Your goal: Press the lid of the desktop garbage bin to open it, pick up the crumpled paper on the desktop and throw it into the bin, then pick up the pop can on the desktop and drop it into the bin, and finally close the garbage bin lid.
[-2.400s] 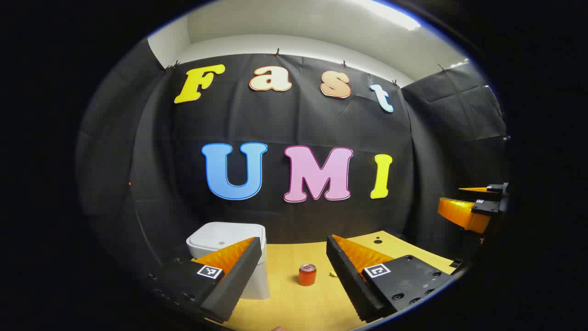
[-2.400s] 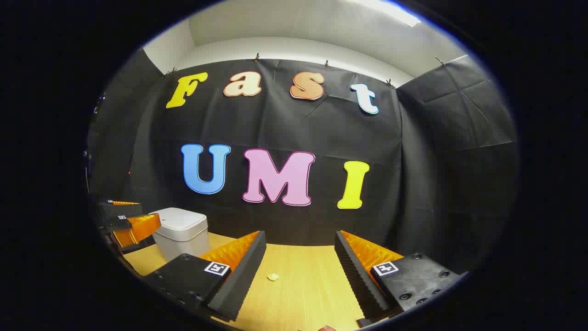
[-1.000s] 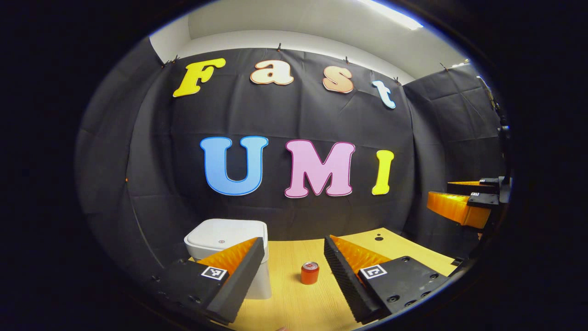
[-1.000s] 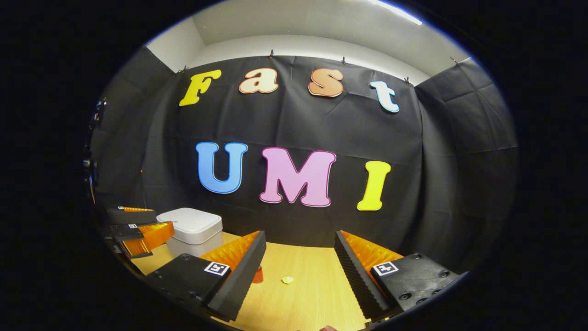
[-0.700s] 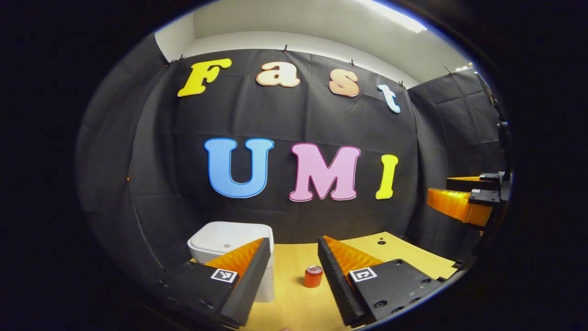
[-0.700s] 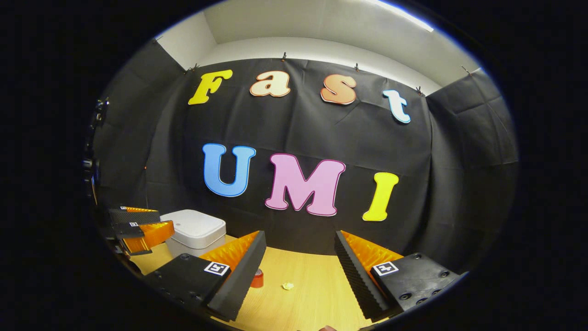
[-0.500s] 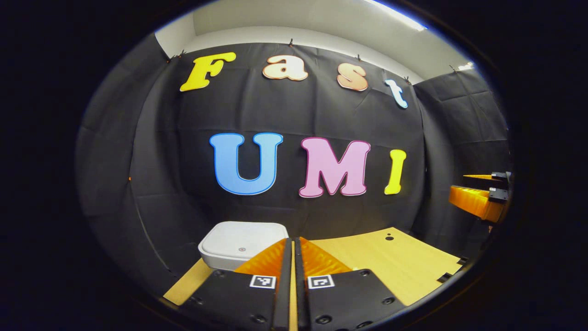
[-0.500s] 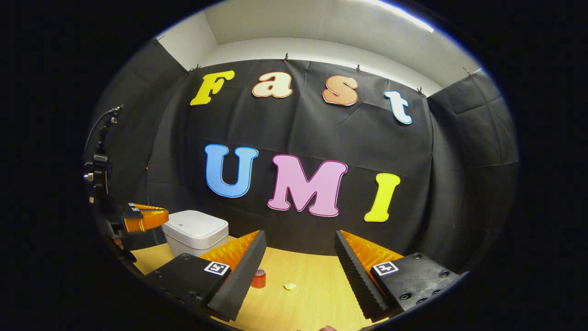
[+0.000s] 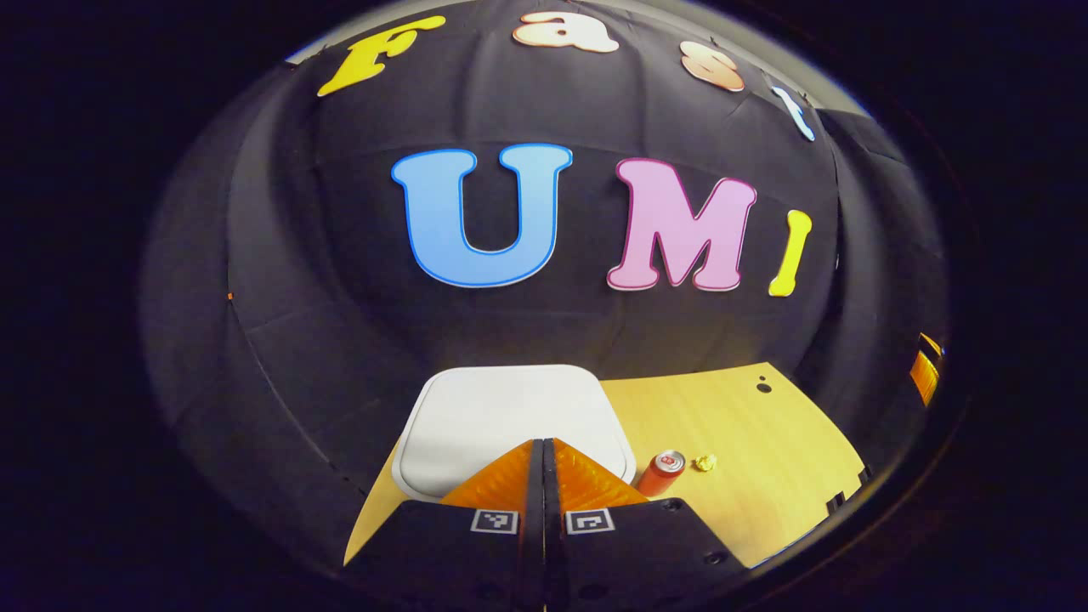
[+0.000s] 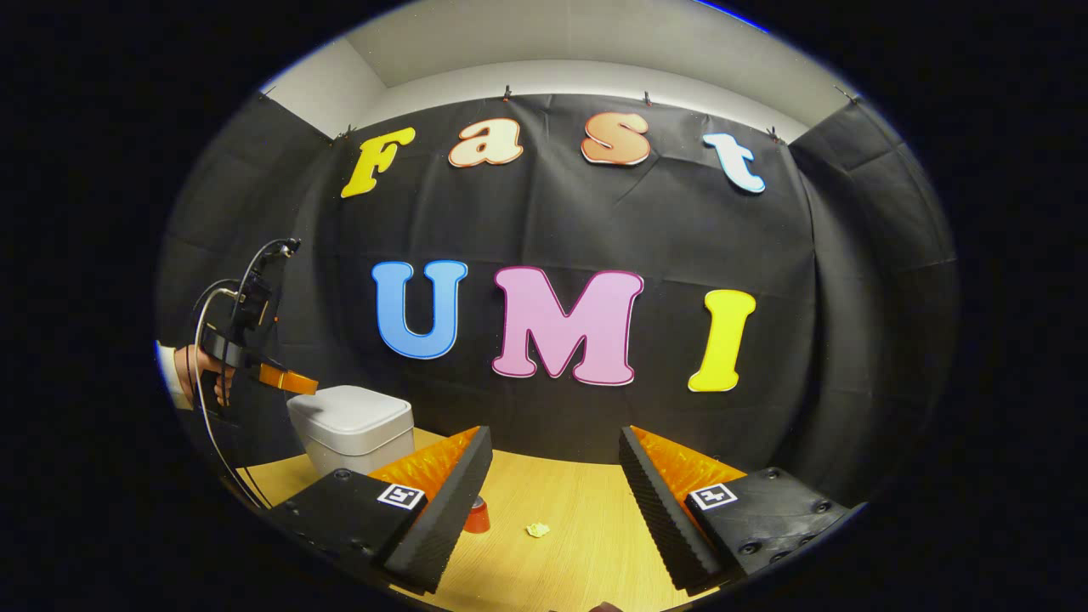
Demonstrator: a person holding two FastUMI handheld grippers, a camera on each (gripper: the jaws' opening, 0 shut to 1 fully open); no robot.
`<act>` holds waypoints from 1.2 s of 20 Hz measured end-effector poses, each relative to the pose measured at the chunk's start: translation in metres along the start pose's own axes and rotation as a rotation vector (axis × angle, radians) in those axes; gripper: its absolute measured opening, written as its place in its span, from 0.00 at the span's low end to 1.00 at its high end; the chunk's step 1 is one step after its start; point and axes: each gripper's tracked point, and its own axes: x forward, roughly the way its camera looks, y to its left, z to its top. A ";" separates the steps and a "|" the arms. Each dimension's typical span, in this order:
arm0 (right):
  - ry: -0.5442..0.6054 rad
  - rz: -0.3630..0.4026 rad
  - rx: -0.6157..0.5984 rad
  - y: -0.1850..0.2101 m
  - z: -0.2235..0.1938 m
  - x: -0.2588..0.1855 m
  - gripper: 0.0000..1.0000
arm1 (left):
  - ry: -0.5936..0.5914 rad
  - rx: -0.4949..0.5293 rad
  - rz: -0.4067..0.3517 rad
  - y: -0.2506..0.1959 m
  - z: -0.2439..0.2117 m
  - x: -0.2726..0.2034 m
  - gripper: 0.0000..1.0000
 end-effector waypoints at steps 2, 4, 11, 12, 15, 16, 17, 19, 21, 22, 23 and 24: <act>0.019 0.025 0.031 -0.006 -0.011 0.016 0.96 | 0.043 0.015 0.015 0.003 -0.003 0.020 0.06; 0.059 0.069 0.061 -0.016 -0.034 0.042 0.96 | 0.080 -0.001 0.038 0.007 -0.005 0.040 0.06; 0.135 0.138 0.101 -0.033 -0.077 0.091 0.97 | 0.163 -0.025 0.135 0.013 -0.019 0.050 0.07; 0.139 0.144 0.101 -0.033 -0.078 0.092 0.97 | 0.125 -0.006 0.136 0.014 -0.015 0.048 0.07; 0.157 0.136 0.068 -0.039 -0.085 0.090 0.97 | 0.104 0.008 0.160 0.015 -0.009 0.049 0.06; 0.163 0.126 0.062 -0.042 -0.086 0.090 0.97 | 0.088 0.018 0.167 0.016 -0.003 0.049 0.06; 0.169 0.115 0.059 -0.043 -0.087 0.089 0.97 | 0.055 0.038 0.172 0.017 0.003 0.047 0.07; 0.174 0.094 0.060 -0.039 -0.085 0.089 0.97 | -0.011 0.081 0.174 0.017 0.024 0.041 0.07; 0.170 0.080 0.033 -0.033 -0.081 0.092 0.96 | -0.106 0.091 0.161 0.017 0.054 0.029 0.12; 0.170 0.075 0.022 -0.031 -0.081 0.093 0.97 | -0.142 0.080 0.151 0.016 0.064 0.019 0.16; 0.176 0.073 0.019 -0.028 -0.083 0.094 0.96 | -0.173 0.069 0.140 0.016 0.073 0.011 0.20; 0.189 0.071 0.023 -0.023 -0.085 0.096 0.96 | -0.210 0.062 0.128 0.016 0.079 0.005 0.39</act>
